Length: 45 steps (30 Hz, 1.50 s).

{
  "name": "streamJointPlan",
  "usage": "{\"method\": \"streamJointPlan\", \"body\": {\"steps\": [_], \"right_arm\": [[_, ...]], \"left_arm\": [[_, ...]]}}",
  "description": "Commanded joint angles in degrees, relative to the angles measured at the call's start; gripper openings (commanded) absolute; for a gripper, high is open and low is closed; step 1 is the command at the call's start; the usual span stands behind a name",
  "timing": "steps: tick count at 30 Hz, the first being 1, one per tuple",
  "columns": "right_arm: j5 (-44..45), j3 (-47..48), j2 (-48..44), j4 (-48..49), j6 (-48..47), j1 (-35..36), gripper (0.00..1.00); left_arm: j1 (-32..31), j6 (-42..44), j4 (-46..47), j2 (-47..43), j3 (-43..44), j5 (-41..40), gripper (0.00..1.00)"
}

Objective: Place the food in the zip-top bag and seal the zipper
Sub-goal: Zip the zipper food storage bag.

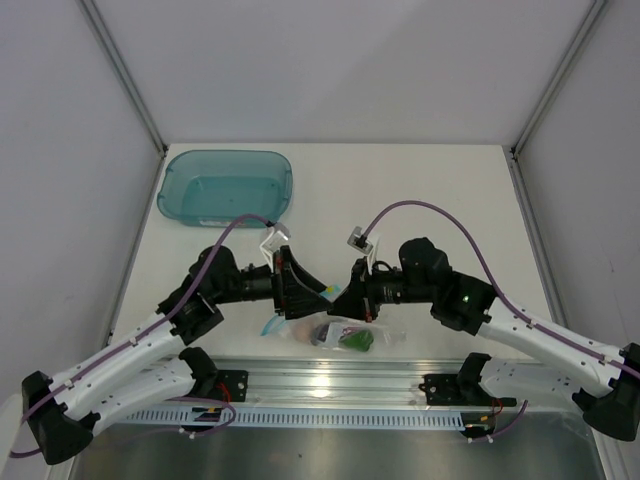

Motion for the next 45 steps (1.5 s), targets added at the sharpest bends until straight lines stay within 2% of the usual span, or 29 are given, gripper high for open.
{"method": "streamJointPlan", "body": {"steps": [1,8,14,17,21,24,26,31,35,36,39,40,42,45], "right_arm": [[1.8,2.4,-0.3,1.3,0.3,1.7,0.00],[2.3,1.5,0.0,2.1,0.5,2.3,0.00],[2.8,1.0,0.0,3.9,1.1,2.3,0.00],[2.7,1.0,0.1,5.2,1.7,2.3,0.00],[2.5,1.3,0.7,5.1,1.7,2.3,0.00],[3.6,1.0,0.9,5.1,1.9,2.4,0.00],[4.5,0.8,0.7,5.6,2.4,2.4,0.00],[8.5,-1.1,-0.3,6.4,2.7,2.4,0.00],[7.0,-1.9,-0.3,8.1,3.1,2.5,0.00],[6.9,-2.0,-0.2,8.1,3.1,2.5,0.00],[5.9,-1.9,-0.3,7.9,2.5,2.9,0.00],[5.6,-1.9,-0.4,7.8,2.4,3.0,0.00],[5.1,-1.9,-0.5,7.7,2.3,3.2,0.00],[5.1,-1.9,-0.6,7.5,2.5,3.5,0.00]], "left_arm": [[0.1,-1.6,5.3,-0.4,-1.2,2.5,0.57],[0.1,-2.4,7.3,0.1,-1.9,2.5,0.55],[0.2,-2.2,5.1,-0.1,-1.7,1.4,0.39],[0.2,-1.4,3.5,0.3,-1.0,1.5,0.36],[0.4,-1.3,2.8,0.5,-0.5,1.3,0.16],[0.3,-1.3,1.7,1.4,0.2,1.0,0.04],[0.4,-1.3,1.2,1.7,0.5,0.9,0.01],[0.4,-0.6,-0.2,1.2,1.4,0.5,0.01],[0.7,0.2,-2.0,0.7,2.2,-0.1,0.01],[0.7,0.0,-1.9,0.6,2.1,-0.1,0.05],[0.9,-0.5,-1.8,0.2,1.9,-1.1,0.38],[0.9,-0.8,-1.7,-0.1,1.9,-1.5,0.45],[1.0,-1.1,-1.6,-0.3,1.8,-2.5,0.56],[1.0,-1.7,-0.5,-0.2,1.4,-2.3,0.58]]}}
